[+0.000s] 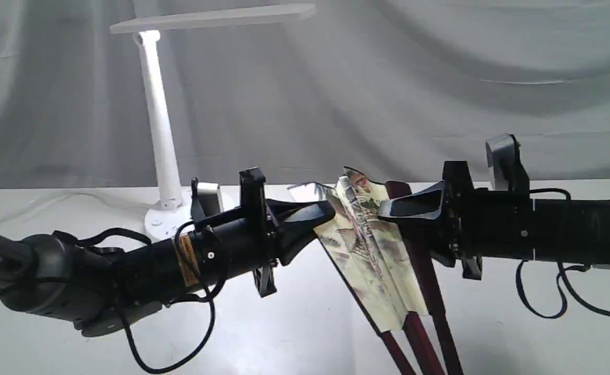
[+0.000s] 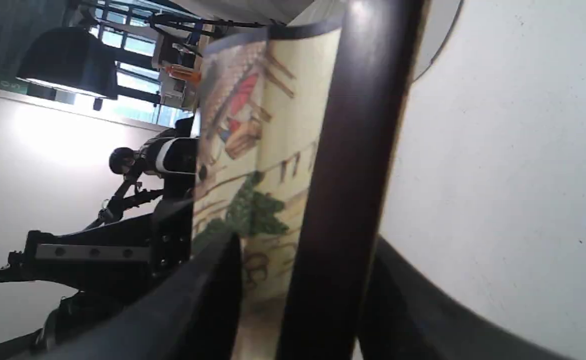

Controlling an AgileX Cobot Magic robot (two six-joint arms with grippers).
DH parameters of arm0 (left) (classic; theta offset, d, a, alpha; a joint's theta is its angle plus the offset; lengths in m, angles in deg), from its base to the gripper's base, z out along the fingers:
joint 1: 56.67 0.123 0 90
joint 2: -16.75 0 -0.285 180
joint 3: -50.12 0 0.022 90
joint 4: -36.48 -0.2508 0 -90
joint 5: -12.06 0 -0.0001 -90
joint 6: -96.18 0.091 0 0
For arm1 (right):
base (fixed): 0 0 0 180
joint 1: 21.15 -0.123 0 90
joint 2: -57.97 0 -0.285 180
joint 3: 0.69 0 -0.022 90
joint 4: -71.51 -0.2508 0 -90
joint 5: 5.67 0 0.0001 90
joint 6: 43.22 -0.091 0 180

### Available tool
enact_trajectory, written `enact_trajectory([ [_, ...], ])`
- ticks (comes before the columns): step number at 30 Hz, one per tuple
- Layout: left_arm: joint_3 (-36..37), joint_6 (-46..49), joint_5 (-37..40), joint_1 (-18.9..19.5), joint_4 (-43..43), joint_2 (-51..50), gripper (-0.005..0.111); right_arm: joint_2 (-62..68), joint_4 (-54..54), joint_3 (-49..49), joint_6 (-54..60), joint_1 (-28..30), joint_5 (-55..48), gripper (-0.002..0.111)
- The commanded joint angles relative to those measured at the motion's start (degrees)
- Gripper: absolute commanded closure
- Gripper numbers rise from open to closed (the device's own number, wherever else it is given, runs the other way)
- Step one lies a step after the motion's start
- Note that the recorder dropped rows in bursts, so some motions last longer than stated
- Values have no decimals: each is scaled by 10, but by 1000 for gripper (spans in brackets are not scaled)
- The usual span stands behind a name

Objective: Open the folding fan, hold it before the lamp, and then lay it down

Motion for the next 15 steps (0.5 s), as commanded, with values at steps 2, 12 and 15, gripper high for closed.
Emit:
enact_trajectory([
  [2,-4,-6,-9,2,2,7,107,-1,-4,4,10,1,-2,71],
  [12,-4,-4,-9,25,-13,7,107,-1,-14,4,21,1,-1,92],
  [15,-4,-4,-9,24,-10,7,107,-1,-15,4,27,1,-1,104],
])
